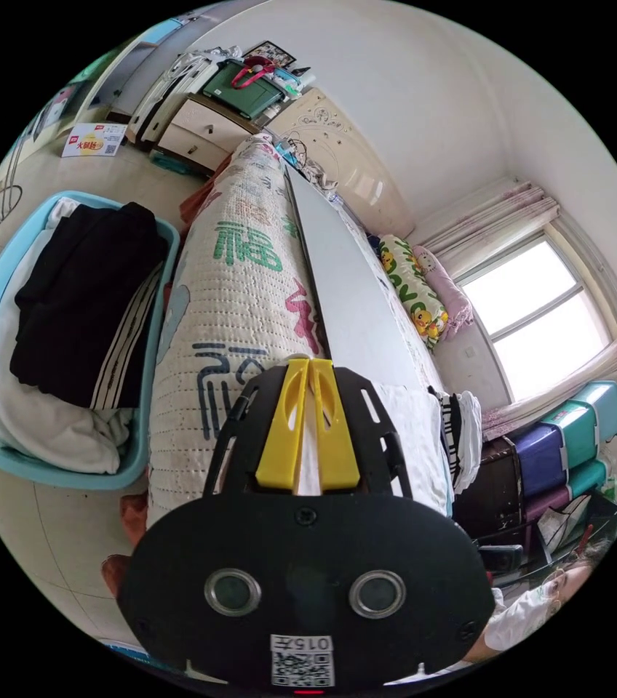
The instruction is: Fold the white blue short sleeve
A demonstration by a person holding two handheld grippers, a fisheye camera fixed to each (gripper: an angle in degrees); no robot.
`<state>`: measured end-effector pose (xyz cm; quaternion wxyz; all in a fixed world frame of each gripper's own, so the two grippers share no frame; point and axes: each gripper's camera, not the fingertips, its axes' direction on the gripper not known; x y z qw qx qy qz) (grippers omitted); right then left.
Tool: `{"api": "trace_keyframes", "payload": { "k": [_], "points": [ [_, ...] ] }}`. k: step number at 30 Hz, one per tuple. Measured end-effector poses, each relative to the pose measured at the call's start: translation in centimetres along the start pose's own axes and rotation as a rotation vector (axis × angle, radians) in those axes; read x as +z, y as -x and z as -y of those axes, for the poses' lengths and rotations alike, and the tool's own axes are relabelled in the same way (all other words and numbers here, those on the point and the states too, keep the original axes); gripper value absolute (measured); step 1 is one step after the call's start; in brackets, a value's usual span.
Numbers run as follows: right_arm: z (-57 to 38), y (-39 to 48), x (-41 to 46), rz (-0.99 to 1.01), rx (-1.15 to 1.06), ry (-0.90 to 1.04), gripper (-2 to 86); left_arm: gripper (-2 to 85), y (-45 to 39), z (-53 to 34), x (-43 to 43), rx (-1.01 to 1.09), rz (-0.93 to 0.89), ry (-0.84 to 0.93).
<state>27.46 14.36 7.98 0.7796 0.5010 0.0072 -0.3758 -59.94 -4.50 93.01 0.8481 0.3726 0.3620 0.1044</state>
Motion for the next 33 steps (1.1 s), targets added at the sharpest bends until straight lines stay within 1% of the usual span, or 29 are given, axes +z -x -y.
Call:
{"api": "trace_keyframes", "payload": {
  "k": [3, 4, 7, 11, 14, 15, 17, 19, 22, 25, 27, 29, 33],
  "points": [
    [-0.4, -0.3, 0.0, 0.012, 0.01, 0.005, -0.8, -0.7, 0.3, 0.1, -0.5, -0.01, -0.043, -0.003],
    [-0.3, -0.5, -0.2, 0.02, 0.021, 0.01, -0.6, -0.7, 0.5, 0.1, -0.8, -0.018, -0.086, -0.004],
    [-0.1, -0.1, -1.7, 0.05, 0.027, -0.034, 0.0, -0.4, 0.1, 0.1, -2.8, 0.013, -0.13, -0.037],
    [0.9, 3.1, -1.9, -0.019, -0.029, -0.066, 3.0, 0.8, -1.8, 0.4, -5.9, 0.089, 0.013, -0.068],
    [1.5, 5.5, 0.6, -0.054, -0.056, -0.03, 5.6, 2.4, -1.6, 0.0, -8.2, 0.099, 0.019, -0.157],
    [1.6, 5.9, 1.2, -0.048, -0.06, -0.022, 5.9, 2.7, -1.5, 0.1, -8.3, 0.101, 0.03, -0.147],
    [2.2, 7.0, 3.1, -0.021, -0.054, -0.019, 7.4, 4.6, -1.5, 0.7, -7.2, 0.104, 0.093, -0.061],
    [2.6, 8.0, 4.5, -0.026, -0.057, -0.014, 8.5, 6.0, -1.7, 1.0, -6.7, 0.11, 0.095, -0.032],
    [2.9, 9.3, 7.2, -0.081, -0.068, 0.036, 9.9, 6.9, -3.2, 1.6, -6.3, 0.174, 0.087, 0.011],
    [2.5, 10.1, 9.7, -0.15, -0.055, 0.084, 7.9, 6.7, -4.9, 2.1, -6.2, 0.213, 0.175, 0.038],
    [2.1, 10.2, 10.8, -0.189, -0.033, 0.108, 5.6, 5.2, -5.7, 2.4, -6.0, 0.234, 0.196, 0.06],
    [1.6, 10.5, 10.6, -0.191, -0.025, 0.083, 4.3, 2.0, -6.8, 2.6, -6.3, 0.263, 0.219, 0.069],
    [1.3, 11.0, 9.9, -0.173, -0.021, 0.065, 0.1, 0.5, -8.2, 2.7, -7.7, 0.302, 0.231, 0.038]
  ]
}}
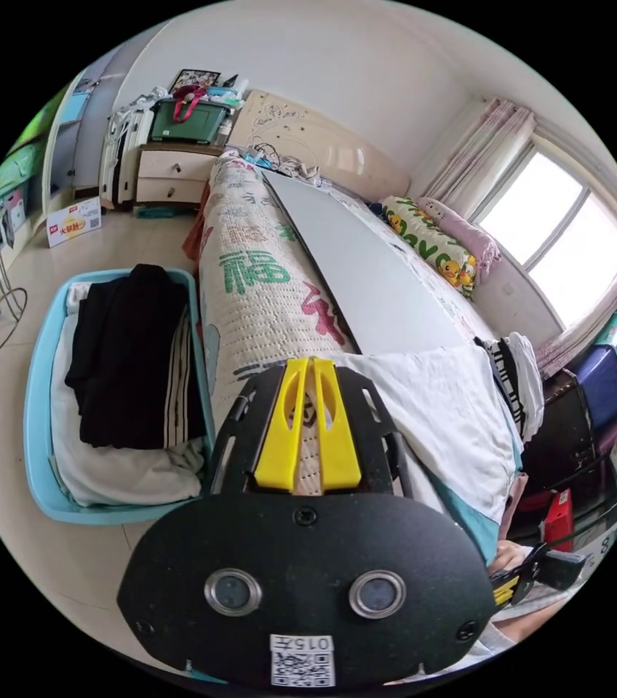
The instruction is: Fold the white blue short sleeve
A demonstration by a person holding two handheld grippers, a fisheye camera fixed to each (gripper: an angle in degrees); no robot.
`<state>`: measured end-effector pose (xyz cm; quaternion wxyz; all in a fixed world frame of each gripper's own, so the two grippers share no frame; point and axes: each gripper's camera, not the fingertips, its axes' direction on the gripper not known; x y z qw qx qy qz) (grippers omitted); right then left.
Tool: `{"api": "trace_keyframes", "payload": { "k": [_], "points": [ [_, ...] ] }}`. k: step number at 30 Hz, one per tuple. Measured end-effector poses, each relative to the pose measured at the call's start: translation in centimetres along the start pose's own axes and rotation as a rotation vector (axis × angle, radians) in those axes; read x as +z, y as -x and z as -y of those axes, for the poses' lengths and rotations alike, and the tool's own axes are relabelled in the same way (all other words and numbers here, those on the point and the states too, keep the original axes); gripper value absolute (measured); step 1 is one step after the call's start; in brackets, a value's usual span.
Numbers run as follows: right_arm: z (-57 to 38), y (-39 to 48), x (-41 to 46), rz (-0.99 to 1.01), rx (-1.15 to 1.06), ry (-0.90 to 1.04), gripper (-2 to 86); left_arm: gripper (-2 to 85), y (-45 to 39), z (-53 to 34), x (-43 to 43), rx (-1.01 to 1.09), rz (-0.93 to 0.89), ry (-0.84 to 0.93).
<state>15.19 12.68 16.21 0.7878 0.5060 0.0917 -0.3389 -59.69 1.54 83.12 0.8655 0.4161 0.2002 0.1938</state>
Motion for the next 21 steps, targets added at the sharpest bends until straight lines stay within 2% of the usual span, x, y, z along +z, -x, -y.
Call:
{"api": "trace_keyframes", "payload": {
  "k": [6, 12, 17, 21],
  "points": [
    [-0.8, -0.6, -3.0, 0.185, 0.047, -0.072, -0.9, 0.4, -0.8, 0.9, -3.0, 0.008, 0.038, -0.057],
    [-1.0, -0.1, -2.3, 0.187, 0.08, -0.013, -0.1, 0.7, -2.3, 2.2, -3.7, 0.034, 0.126, 0.022],
    [-0.5, 1.9, -6.4, 0.2, 0.032, -0.036, 5.0, 1.9, -3.6, 2.2, -6.5, 0.057, 0.19, 0.038],
    [-2.0, 1.0, -12.2, 0.257, 0.047, -0.06, 6.6, 3.5, -4.6, -0.5, -10.0, 0.079, 0.084, 0.048]
  ]
}}
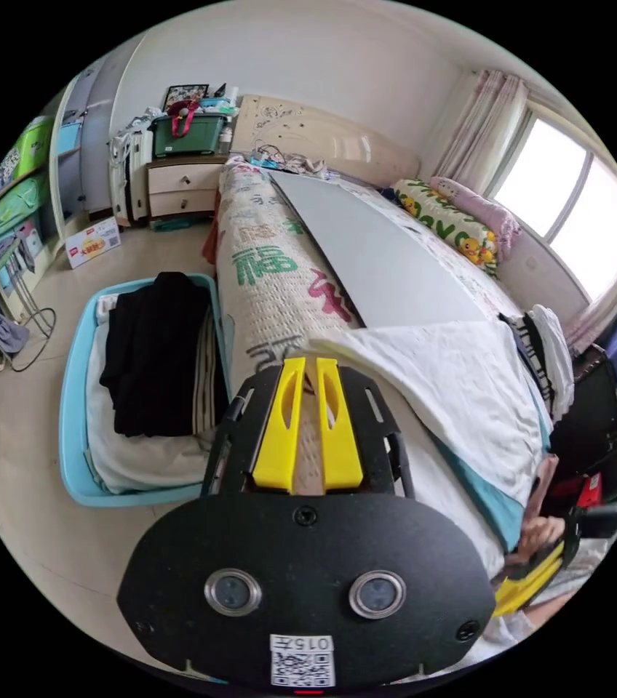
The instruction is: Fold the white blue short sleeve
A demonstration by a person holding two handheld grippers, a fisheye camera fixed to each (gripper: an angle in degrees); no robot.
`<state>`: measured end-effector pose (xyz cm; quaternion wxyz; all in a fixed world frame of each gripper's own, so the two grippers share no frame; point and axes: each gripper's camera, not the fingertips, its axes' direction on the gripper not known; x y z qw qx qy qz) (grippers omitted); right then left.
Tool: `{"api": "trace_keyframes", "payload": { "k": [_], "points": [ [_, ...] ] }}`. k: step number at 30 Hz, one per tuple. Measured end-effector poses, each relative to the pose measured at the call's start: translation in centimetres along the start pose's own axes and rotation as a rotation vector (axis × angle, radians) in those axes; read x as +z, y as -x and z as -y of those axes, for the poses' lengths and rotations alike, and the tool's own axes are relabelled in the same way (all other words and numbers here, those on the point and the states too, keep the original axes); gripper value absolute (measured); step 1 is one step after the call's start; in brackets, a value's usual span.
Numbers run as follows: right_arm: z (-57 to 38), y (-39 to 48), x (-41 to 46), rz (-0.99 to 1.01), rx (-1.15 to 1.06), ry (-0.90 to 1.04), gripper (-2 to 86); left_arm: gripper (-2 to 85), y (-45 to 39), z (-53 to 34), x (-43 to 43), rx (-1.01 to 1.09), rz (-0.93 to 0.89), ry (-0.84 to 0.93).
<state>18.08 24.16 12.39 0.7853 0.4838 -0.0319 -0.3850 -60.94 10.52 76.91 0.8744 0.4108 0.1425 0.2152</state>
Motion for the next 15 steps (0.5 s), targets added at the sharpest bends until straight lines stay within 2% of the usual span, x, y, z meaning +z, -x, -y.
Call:
{"api": "trace_keyframes", "payload": {
  "k": [3, 8, 15],
  "points": [
    [-2.5, 0.4, -6.6, -0.045, 0.03, -0.046, 6.8, 6.9, -1.3, -4.8, -4.5, 0.053, -0.11, -0.034],
    [-8.2, 0.4, -16.5, -0.322, 0.215, -0.081, 6.5, 7.3, -2.4, -14.5, -12.3, 0.011, -0.242, -0.167],
    [-10.9, 1.5, -21.0, -0.373, 0.378, -0.191, 5.7, 6.5, -8.0, -17.4, -15.7, 0.105, -0.021, -0.151]
  ]
}}
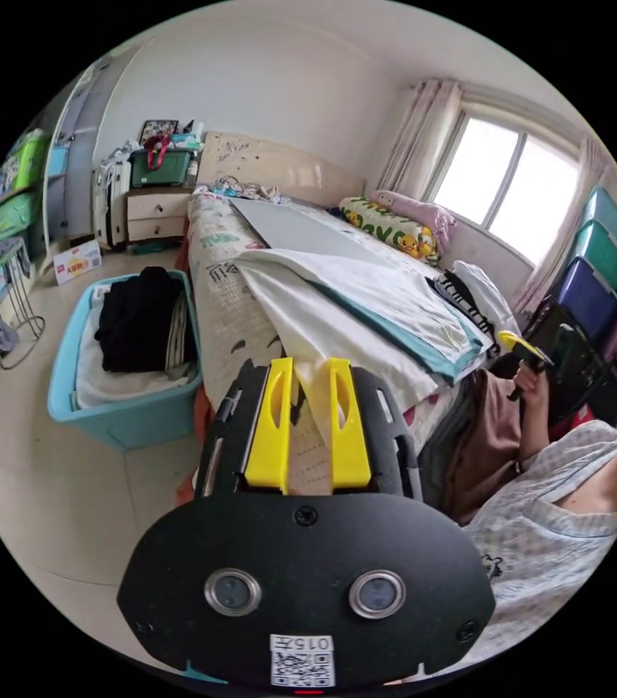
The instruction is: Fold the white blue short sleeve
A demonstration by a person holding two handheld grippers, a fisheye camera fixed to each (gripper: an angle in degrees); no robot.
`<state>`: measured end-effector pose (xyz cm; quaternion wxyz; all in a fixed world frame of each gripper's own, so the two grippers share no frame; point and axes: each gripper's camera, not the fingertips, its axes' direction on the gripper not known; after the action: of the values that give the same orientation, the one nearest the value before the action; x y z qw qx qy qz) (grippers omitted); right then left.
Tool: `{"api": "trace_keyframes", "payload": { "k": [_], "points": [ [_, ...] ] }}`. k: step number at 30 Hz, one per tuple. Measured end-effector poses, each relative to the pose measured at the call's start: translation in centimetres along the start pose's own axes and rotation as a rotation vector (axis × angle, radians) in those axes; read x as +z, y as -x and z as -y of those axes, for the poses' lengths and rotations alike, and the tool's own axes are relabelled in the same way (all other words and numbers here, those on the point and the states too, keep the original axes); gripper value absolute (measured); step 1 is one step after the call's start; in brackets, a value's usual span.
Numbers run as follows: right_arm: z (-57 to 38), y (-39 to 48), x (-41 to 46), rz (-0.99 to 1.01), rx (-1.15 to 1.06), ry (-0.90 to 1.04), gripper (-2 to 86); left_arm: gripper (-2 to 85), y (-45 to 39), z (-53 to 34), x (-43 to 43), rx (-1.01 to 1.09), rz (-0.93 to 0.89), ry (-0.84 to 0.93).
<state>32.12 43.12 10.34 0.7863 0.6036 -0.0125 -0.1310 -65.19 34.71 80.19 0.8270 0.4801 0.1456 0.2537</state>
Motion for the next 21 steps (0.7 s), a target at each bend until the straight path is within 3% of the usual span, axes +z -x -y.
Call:
{"api": "trace_keyframes", "payload": {
  "k": [9, 12, 17, 21],
  "points": [
    [1.9, 4.2, -1.6, -0.177, 0.049, 0.046, 6.9, 1.2, -2.9, 0.0, -6.3, -0.002, 0.152, 0.002],
    [3.3, 4.4, -3.0, -0.176, 0.117, 0.045, 9.5, 1.2, -5.0, -0.7, -9.6, -0.021, 0.256, -0.082],
    [6.1, 5.3, -5.2, -0.076, 0.169, 0.064, 10.4, 5.1, -13.8, -1.3, -13.9, 0.154, 0.129, -0.295],
    [8.2, 6.6, -7.0, -0.076, 0.185, 0.063, 9.6, 7.3, -18.7, 0.1, -11.7, 0.27, -0.025, -0.285]
  ]
}}
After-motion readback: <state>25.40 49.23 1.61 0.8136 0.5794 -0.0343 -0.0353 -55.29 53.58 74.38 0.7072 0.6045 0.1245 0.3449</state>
